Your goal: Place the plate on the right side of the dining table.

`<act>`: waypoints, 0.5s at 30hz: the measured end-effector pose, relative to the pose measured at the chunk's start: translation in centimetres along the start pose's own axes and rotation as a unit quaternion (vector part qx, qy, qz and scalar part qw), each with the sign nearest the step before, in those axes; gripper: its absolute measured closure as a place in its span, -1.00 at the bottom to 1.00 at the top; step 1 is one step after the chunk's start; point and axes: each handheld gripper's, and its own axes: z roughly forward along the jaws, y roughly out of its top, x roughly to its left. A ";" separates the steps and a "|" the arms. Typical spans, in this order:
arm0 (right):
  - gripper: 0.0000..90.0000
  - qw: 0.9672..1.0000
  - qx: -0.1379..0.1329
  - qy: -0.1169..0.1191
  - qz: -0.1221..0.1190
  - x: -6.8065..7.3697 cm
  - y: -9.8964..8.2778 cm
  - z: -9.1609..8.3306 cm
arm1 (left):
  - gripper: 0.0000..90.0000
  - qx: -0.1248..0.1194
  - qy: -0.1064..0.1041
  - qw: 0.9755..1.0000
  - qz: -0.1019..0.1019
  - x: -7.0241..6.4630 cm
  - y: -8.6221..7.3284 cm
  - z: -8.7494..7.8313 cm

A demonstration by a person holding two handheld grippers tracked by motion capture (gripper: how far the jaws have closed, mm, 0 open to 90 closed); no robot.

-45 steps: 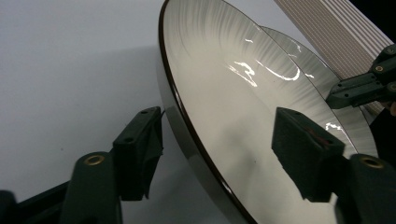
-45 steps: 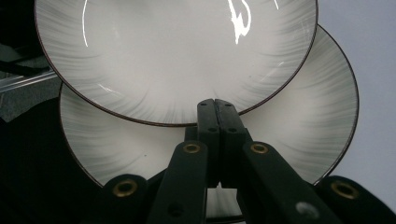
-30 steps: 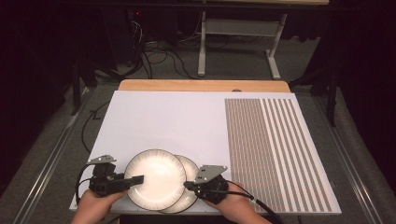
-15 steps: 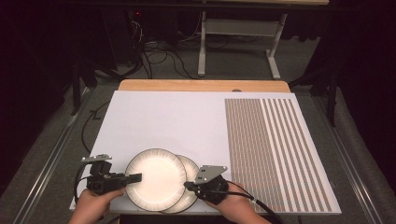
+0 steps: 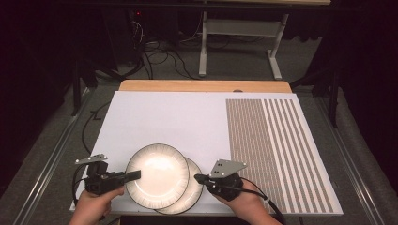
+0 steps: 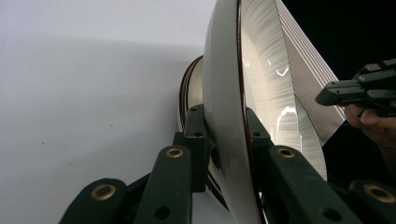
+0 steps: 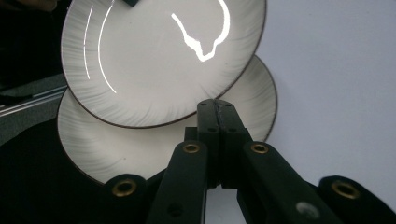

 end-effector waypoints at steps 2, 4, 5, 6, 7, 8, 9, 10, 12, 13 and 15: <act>1.00 1.000 -0.003 -0.007 0.002 -0.4 -0.1 -0.5 | 0.74 -0.010 0.004 1.000 0.004 0.0 0.0 -0.1; 1.00 1.000 -0.009 -0.014 0.006 -0.7 -0.1 -1.0 | 0.75 -0.019 0.003 1.000 0.008 0.0 0.0 -0.3; 1.00 1.000 -0.011 -0.017 0.009 -0.9 -0.2 -1.3 | 0.76 -0.023 0.004 1.000 0.010 -0.1 0.0 -0.3; 1.00 1.000 -0.014 -0.019 0.009 -1.0 -0.2 -1.5 | 0.77 -0.029 0.004 0.999 0.013 -0.2 0.0 -0.4; 1.00 1.000 -0.015 -0.021 0.011 -1.2 -0.3 -1.7 | 0.77 -0.032 0.006 0.999 0.020 -0.3 0.1 -0.4; 0.99 0.999 -0.016 -0.025 0.014 -1.4 -0.3 -2.0 | 0.78 -0.037 0.010 0.999 0.024 -0.4 0.1 -0.4; 0.97 0.999 -0.019 -0.027 0.017 -1.5 -0.4 -2.2 | 0.78 -0.041 0.014 0.998 0.034 -0.5 0.1 -0.5; 0.96 0.999 -0.022 -0.032 0.017 -1.7 -0.4 -2.5 | 0.78 -0.048 0.017 0.998 0.038 -0.6 0.1 -0.5; 0.90 0.998 -0.028 -0.042 0.022 -2.1 -0.5 -3.0 | 0.78 -0.053 0.024 0.997 0.051 -0.7 0.1 -0.6; 0.86 0.998 -0.032 -0.047 0.021 -2.2 -0.5 -3.3 | 0.78 -0.056 0.027 0.996 0.057 -0.8 0.1 -0.7; 0.74 0.997 -0.038 -0.056 0.024 -2.5 -0.6 -3.9 | 0.78 -0.062 0.030 0.995 0.069 -1.0 0.1 -0.7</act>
